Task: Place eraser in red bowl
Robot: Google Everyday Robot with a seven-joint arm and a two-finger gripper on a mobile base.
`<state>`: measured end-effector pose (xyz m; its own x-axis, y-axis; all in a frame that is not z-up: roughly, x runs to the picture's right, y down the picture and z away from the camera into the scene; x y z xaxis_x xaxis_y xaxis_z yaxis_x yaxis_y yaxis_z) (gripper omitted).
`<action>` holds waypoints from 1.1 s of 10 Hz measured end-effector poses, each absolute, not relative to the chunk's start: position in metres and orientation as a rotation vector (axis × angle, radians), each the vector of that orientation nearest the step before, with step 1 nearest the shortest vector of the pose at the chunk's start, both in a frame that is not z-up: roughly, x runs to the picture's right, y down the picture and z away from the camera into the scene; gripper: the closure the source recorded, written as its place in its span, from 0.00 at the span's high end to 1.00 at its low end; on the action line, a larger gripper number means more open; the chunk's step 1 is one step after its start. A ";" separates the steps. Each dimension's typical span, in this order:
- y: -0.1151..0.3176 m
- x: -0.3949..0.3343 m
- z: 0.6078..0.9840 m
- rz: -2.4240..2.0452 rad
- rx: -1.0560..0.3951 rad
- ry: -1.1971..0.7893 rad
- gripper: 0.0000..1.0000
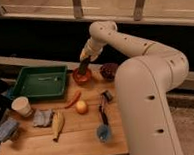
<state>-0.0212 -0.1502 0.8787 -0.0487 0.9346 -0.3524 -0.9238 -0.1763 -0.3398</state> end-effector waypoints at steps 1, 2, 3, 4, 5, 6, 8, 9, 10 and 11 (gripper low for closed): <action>-0.154 -0.027 0.887 1.648 -0.587 -0.033 0.00; -0.157 -0.031 0.894 1.649 -0.596 -0.040 0.00; -0.161 -0.029 0.907 1.659 -0.608 -0.045 0.05; -0.160 -0.032 0.920 1.663 -0.626 -0.049 0.16; -0.156 -0.037 0.926 1.662 -0.640 -0.049 0.23; -0.146 -0.040 0.937 1.668 -0.659 -0.048 0.35; -0.138 -0.042 0.943 1.680 -0.667 -0.057 0.55; -0.136 -0.044 0.941 1.682 -0.666 -0.064 0.66; -0.132 -0.045 0.940 1.684 -0.670 -0.064 0.75; -0.131 -0.045 0.937 1.687 -0.671 -0.071 0.79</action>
<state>-0.0454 -0.1314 0.9374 -0.0736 0.9185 -0.3885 -0.8828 -0.2413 -0.4031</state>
